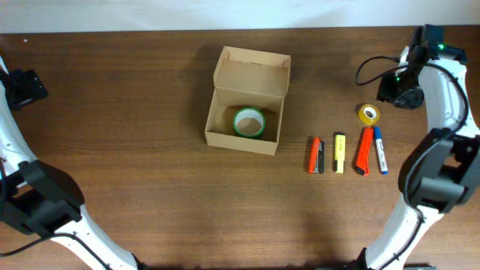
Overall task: Pack container
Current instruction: 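Withdraw the right gripper toward the clear tape roll, then grasp the clear yellowish tape roll with the right gripper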
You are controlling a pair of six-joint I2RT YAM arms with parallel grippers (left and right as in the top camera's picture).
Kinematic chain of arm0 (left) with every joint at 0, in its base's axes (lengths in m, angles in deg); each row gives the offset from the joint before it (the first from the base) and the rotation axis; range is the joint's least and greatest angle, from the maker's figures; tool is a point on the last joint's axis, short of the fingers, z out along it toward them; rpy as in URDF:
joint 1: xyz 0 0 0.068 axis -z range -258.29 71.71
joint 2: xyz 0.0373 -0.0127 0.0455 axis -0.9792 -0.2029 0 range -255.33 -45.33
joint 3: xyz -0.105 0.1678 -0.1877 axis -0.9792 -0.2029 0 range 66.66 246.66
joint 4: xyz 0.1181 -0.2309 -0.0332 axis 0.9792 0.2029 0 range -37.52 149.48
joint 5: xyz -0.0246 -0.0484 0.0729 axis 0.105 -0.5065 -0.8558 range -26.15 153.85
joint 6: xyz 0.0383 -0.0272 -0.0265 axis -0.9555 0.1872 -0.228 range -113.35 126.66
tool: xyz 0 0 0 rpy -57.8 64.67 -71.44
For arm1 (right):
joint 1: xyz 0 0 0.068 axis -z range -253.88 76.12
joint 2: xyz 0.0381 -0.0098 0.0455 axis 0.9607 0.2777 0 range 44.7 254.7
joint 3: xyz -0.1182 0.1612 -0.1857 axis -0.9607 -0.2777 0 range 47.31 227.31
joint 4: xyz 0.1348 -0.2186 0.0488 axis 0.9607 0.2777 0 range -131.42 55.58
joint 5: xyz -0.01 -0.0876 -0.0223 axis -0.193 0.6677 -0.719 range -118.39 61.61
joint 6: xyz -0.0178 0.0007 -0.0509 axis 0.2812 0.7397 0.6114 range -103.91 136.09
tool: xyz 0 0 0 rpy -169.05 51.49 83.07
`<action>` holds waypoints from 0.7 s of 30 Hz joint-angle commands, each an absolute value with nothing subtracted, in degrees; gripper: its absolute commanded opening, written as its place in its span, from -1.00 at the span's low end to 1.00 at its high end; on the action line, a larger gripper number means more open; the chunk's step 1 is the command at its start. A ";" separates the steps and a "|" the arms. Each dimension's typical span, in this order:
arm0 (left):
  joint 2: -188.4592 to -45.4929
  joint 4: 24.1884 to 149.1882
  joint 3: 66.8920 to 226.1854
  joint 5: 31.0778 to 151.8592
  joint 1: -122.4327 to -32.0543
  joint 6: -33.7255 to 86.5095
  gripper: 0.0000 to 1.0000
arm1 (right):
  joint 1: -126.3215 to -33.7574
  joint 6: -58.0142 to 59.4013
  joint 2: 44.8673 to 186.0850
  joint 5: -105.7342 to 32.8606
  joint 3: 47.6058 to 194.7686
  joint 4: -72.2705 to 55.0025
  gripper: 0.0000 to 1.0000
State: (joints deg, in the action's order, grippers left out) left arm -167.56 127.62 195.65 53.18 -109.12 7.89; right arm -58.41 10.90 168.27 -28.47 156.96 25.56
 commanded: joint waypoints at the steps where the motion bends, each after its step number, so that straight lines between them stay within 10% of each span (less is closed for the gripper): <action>1: -166.51 127.53 195.21 53.59 -109.17 7.02 1.00 | -58.04 8.19 171.11 -28.23 160.52 27.46 -0.02; 21: -166.51 127.53 195.21 53.59 -109.17 7.02 0.99 | -57.60 6.53 180.86 -29.50 160.69 28.21 -0.03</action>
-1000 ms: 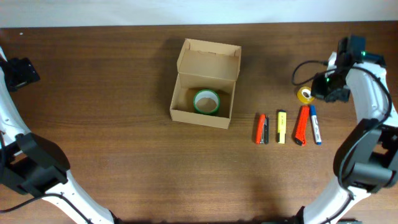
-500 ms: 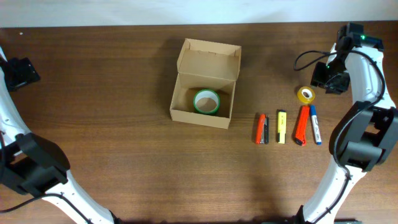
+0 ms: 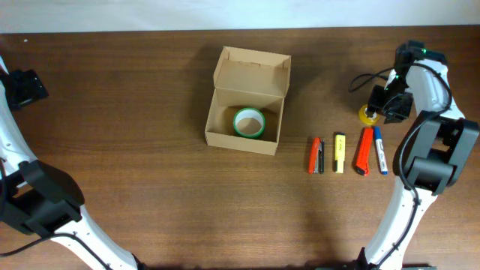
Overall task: Pack container
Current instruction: 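Grasp the clear yellowish tape roll with the right gripper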
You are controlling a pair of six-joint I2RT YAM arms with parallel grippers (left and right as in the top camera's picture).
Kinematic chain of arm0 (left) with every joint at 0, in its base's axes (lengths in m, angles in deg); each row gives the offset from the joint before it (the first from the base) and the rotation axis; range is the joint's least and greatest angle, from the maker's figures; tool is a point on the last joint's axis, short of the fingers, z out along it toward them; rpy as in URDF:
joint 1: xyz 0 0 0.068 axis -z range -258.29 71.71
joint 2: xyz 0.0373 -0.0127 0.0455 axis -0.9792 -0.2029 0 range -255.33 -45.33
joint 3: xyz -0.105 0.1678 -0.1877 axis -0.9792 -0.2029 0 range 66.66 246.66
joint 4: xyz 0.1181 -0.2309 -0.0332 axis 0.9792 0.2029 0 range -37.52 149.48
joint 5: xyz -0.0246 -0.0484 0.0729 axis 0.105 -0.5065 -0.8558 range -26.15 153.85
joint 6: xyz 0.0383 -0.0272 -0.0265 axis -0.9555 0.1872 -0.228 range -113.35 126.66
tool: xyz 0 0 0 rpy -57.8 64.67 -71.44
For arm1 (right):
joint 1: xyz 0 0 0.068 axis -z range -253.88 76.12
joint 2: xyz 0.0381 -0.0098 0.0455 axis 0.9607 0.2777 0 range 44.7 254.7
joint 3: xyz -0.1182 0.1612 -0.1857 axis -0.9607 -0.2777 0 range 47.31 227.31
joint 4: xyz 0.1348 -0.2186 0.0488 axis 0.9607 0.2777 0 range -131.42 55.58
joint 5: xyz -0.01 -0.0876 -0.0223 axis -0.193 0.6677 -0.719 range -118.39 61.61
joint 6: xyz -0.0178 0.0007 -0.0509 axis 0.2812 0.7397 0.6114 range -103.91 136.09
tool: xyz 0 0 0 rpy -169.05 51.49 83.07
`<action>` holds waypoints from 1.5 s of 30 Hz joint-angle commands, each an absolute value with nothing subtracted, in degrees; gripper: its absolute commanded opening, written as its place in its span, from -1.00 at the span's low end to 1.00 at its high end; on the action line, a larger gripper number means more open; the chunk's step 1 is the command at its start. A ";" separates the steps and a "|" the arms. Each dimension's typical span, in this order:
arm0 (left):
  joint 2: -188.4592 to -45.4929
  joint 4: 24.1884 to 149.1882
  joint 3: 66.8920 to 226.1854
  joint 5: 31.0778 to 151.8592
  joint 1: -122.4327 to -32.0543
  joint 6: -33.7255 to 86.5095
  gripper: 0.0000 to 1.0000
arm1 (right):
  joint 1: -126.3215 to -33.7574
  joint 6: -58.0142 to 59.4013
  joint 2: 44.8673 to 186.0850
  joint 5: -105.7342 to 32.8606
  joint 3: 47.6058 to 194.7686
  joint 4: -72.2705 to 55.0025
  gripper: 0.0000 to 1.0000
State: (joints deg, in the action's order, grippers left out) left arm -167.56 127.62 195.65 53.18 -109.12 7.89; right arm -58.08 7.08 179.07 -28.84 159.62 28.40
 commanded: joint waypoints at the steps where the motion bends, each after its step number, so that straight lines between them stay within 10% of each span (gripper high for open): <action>1: -166.51 127.53 195.21 53.59 -109.17 7.02 0.99 | -57.30 6.53 181.19 -29.50 160.69 28.21 -0.03; 27: -166.51 127.53 195.21 53.59 -109.17 7.02 1.00 | -57.76 6.09 181.71 -31.40 160.69 24.42 -0.03; 30: -166.49 127.53 195.21 53.59 -109.17 7.02 1.00 | -57.69 6.09 181.82 -31.36 160.69 24.29 -0.41; 38: -166.51 127.53 195.21 53.59 -109.17 7.02 0.99 | -57.69 6.03 182.15 -30.98 160.69 24.16 -0.42; 41: -166.51 127.51 195.21 53.59 -109.17 7.02 1.00 | -57.69 5.85 183.44 -30.35 160.69 24.51 -0.85; 45: -166.51 127.53 195.21 53.59 -109.17 7.02 1.00 | -57.69 5.50 184.16 -30.33 160.69 24.77 -0.93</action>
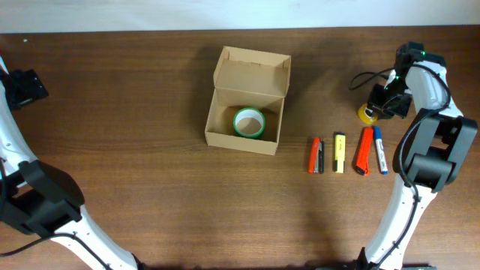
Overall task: Pack container
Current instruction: 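Grasp the clear yellowish tape roll with the right gripper, then carry the clear tape into the box onto the green roll, release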
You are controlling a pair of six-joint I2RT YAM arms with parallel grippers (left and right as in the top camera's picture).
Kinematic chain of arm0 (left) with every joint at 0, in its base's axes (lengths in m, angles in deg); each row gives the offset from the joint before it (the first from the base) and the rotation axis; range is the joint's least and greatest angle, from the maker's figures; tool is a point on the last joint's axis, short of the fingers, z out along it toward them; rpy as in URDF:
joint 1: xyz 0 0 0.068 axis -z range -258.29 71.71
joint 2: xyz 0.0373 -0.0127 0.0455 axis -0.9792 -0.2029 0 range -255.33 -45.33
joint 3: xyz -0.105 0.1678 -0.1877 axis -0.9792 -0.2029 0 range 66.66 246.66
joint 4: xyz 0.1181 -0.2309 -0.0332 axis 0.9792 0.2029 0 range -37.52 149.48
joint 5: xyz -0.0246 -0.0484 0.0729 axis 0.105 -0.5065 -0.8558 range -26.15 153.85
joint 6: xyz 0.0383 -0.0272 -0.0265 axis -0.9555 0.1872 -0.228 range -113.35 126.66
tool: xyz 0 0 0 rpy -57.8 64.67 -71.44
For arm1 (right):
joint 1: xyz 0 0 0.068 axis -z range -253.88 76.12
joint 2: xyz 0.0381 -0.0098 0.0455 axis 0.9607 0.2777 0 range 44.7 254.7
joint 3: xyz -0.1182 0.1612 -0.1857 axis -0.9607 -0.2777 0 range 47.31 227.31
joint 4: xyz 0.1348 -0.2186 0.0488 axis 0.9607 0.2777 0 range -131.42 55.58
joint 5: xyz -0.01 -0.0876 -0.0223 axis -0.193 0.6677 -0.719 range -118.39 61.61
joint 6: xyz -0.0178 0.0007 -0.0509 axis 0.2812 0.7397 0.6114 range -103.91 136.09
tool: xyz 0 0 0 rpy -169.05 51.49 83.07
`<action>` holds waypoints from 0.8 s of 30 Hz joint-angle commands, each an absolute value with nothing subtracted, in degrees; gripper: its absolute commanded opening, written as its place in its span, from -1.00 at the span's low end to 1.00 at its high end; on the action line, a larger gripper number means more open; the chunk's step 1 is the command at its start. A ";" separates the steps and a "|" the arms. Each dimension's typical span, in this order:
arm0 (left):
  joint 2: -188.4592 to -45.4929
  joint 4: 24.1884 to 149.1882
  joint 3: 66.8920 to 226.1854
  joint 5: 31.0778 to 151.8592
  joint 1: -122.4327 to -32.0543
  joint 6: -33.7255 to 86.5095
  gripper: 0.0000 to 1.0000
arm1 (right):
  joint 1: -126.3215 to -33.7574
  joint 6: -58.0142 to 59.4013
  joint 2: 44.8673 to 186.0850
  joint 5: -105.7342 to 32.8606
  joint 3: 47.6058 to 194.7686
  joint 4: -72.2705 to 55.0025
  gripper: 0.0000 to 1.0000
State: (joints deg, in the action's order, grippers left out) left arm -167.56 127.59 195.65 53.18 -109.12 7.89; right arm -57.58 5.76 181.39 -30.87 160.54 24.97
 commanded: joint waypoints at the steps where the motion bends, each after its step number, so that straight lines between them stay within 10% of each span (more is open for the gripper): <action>1: -166.51 127.53 195.21 53.59 -109.17 7.02 1.00 | -57.69 5.50 184.16 -30.37 160.82 24.77 -0.93; 24: -166.51 127.53 195.21 53.59 -109.17 7.02 1.00 | -77.19 14.94 173.80 -36.08 207.69 43.68 -0.93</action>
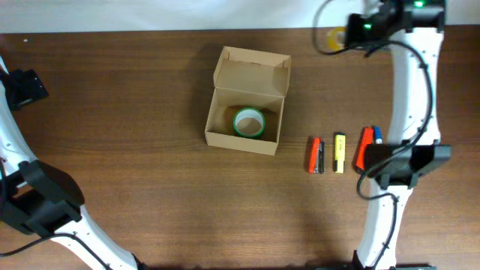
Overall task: Pack container
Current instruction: 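Carry the clear tape into the box onto the green roll, release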
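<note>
An open cardboard box (222, 135) stands mid-table with a green tape roll (249, 122) inside it. My right gripper (345, 33) is raised near the table's far edge, right of the box, shut on a small yellow tape roll (337, 36). On the table to the right of the box lie a red-and-black pen (315, 155), a yellow highlighter (339, 152), an orange marker (361, 148) and a blue marker (377, 135), the last partly hidden by my right arm. My left gripper (25, 86) rests at the far left edge; its jaws are too small to read.
The box's lid flap (252, 71) stands up on its far side. My right arm's base and links (397, 161) cover the table's right part. A white wall strip runs along the far edge.
My right gripper was down at the yellow tape roll beside the markers; now it holds the roll lifted, up and to the left near the far edge. The left arm has not moved.
My right gripper first hovered right of the yellow roll lying above the markers. Then it was at the roll, and stayed on it at the following moment. Now the roll is off the table in that gripper, carried toward the box side.
</note>
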You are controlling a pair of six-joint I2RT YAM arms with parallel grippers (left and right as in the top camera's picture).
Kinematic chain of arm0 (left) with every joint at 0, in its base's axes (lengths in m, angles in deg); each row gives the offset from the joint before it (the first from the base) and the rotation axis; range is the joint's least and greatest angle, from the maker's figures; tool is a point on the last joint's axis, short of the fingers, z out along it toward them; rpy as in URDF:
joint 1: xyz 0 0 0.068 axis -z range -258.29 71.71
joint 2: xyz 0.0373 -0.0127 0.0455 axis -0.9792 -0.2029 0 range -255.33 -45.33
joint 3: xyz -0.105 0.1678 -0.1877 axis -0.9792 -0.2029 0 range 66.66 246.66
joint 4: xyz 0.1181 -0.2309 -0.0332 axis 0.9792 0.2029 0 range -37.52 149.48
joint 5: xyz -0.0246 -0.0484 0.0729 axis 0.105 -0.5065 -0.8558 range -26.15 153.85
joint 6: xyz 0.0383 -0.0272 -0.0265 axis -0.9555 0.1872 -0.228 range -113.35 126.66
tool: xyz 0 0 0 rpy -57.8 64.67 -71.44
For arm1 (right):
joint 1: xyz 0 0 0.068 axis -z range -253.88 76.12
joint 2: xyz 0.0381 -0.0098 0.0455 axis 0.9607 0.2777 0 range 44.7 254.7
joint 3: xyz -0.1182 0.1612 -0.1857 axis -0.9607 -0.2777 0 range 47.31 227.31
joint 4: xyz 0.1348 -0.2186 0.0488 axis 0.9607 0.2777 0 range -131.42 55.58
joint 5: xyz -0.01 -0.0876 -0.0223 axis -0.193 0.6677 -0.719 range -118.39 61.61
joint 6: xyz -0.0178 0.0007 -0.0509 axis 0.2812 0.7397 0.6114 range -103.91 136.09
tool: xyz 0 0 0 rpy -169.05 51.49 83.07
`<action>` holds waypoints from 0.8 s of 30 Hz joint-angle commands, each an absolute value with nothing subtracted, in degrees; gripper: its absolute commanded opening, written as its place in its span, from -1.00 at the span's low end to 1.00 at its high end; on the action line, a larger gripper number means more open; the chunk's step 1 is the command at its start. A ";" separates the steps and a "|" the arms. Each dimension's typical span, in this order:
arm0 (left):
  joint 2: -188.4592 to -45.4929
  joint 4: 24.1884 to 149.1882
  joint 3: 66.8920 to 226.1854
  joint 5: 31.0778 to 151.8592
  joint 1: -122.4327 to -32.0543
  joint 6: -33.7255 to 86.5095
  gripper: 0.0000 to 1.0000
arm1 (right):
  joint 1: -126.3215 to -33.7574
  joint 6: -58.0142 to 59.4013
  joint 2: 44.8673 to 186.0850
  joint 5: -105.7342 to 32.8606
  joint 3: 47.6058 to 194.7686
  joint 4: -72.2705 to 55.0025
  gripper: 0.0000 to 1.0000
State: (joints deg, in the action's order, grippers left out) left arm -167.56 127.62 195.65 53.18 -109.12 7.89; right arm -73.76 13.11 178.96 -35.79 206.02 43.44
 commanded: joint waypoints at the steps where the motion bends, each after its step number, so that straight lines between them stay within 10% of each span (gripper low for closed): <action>1: -166.51 127.53 195.21 53.59 -109.17 7.02 1.00 | -80.36 15.77 172.18 -33.80 207.69 44.21 -0.93; 24: -166.51 127.53 195.21 53.59 -109.17 7.02 1.00 | -99.04 17.81 165.54 -29.06 174.31 35.70 -0.93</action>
